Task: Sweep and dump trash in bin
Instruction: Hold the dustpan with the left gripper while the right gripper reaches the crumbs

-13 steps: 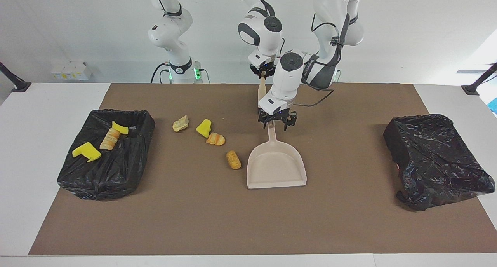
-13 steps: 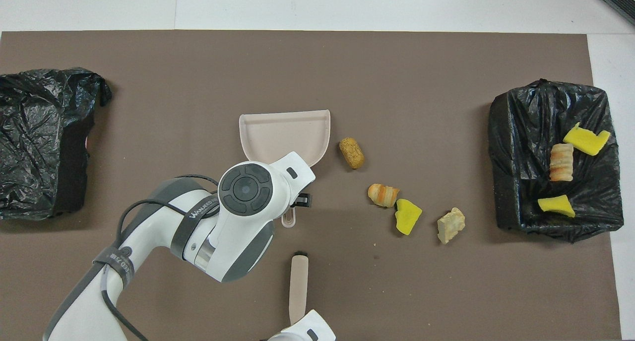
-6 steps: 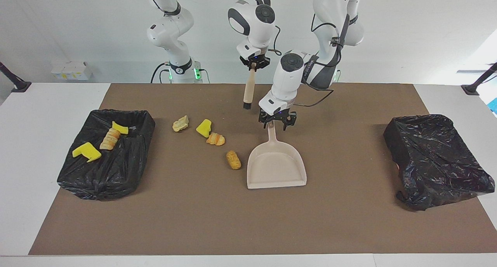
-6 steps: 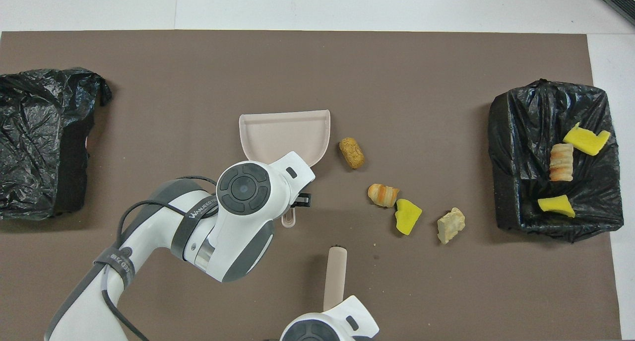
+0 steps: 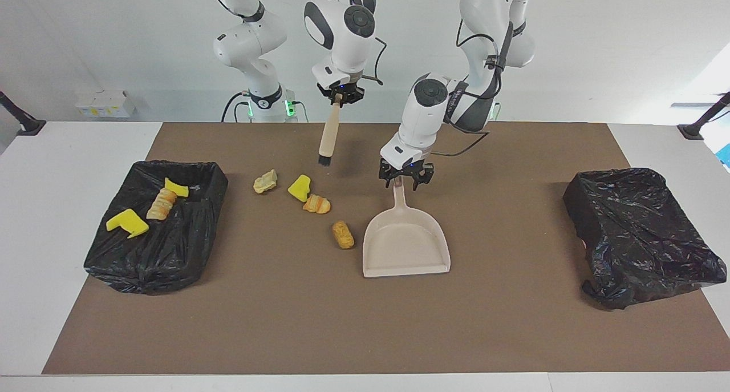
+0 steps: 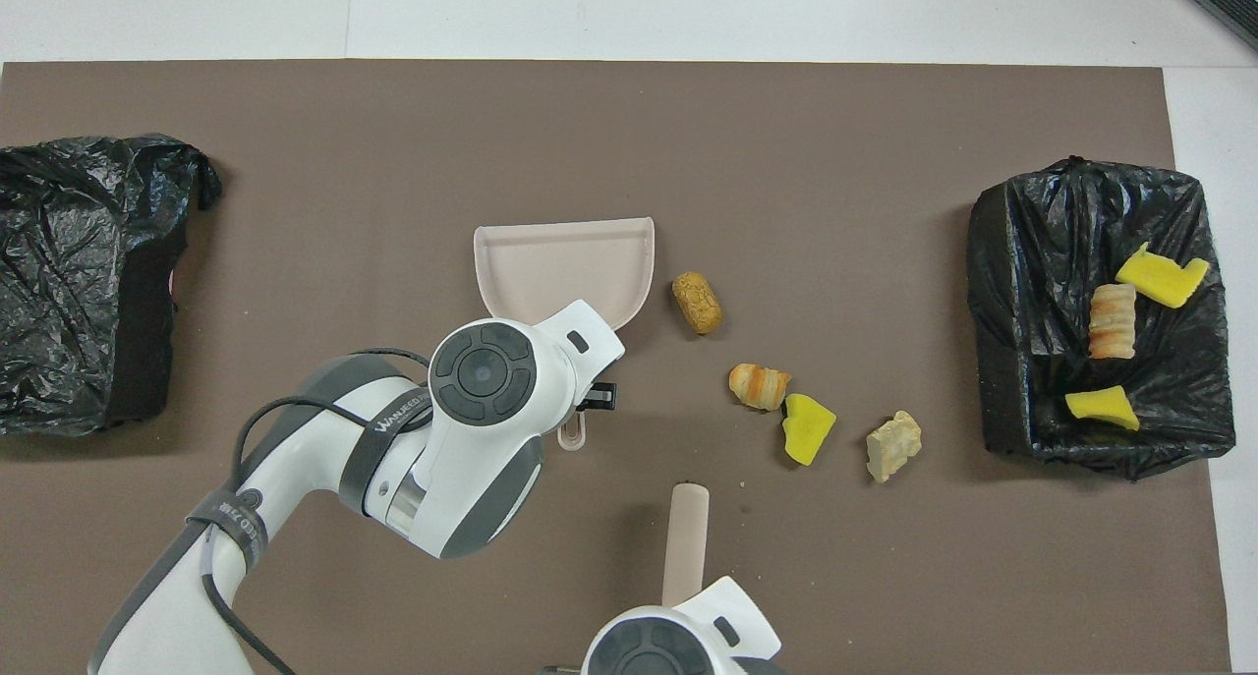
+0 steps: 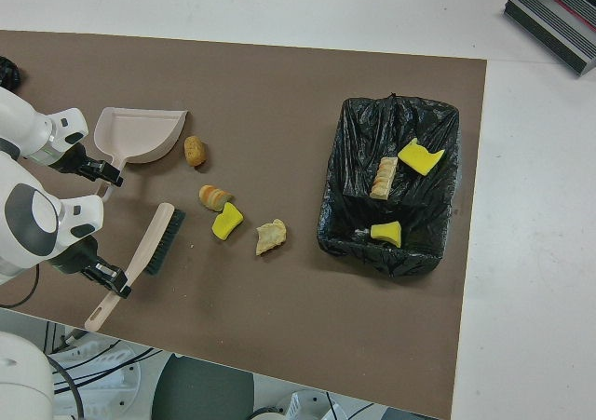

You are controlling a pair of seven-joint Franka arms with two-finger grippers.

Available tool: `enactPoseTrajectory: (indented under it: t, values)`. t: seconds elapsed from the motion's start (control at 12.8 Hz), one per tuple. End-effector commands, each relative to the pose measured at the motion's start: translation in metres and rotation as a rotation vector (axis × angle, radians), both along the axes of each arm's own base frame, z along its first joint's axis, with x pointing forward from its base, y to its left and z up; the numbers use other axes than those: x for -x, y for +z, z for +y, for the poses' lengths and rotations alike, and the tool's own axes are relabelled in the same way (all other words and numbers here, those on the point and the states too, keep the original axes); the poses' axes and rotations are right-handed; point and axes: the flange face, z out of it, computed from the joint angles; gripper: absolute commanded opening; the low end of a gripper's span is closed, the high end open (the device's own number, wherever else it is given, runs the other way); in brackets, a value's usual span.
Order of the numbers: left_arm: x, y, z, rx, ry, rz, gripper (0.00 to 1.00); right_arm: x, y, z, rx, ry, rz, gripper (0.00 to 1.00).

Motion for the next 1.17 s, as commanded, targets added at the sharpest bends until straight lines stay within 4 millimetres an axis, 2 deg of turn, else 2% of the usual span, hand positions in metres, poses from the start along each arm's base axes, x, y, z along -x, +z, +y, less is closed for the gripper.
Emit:
enactPoseTrajectory:
  t: [0.0, 0.31, 0.55, 0.7, 0.86, 1.01, 1.09]
  values:
    - [0.005, -0.003, 0.001, 0.009, 0.009, 0.006, 0.74, -0.022, -0.006, -0.025, 0.06, 0.023, -0.03, 0.0]
    - [0.008, -0.004, 0.001, -0.002, 0.005, 0.024, 0.49, -0.058, -0.019, -0.071, 0.081, -0.066, -0.016, 0.0]
    - [0.01, -0.003, 0.002, -0.018, -0.01, 0.048, 0.22, -0.068, -0.03, -0.106, 0.111, -0.085, -0.001, 0.0]
    - [0.007, 0.0, 0.001, -0.02, -0.02, 0.043, 0.08, -0.068, -0.035, -0.115, 0.127, -0.07, 0.0, 0.0]
    - [0.007, 0.008, 0.008, -0.061, -0.138, 0.067, 0.03, -0.069, -0.051, -0.133, 0.133, -0.085, -0.011, 0.0]
    - [0.0, 0.026, 0.017, -0.155, -0.307, 0.08, 0.04, -0.075, -0.061, -0.168, 0.126, -0.115, -0.012, 0.0]
    - [0.001, 0.028, 0.022, -0.194, -0.382, 0.091, 0.04, -0.072, -0.064, -0.181, 0.149, -0.12, 0.013, 0.0]
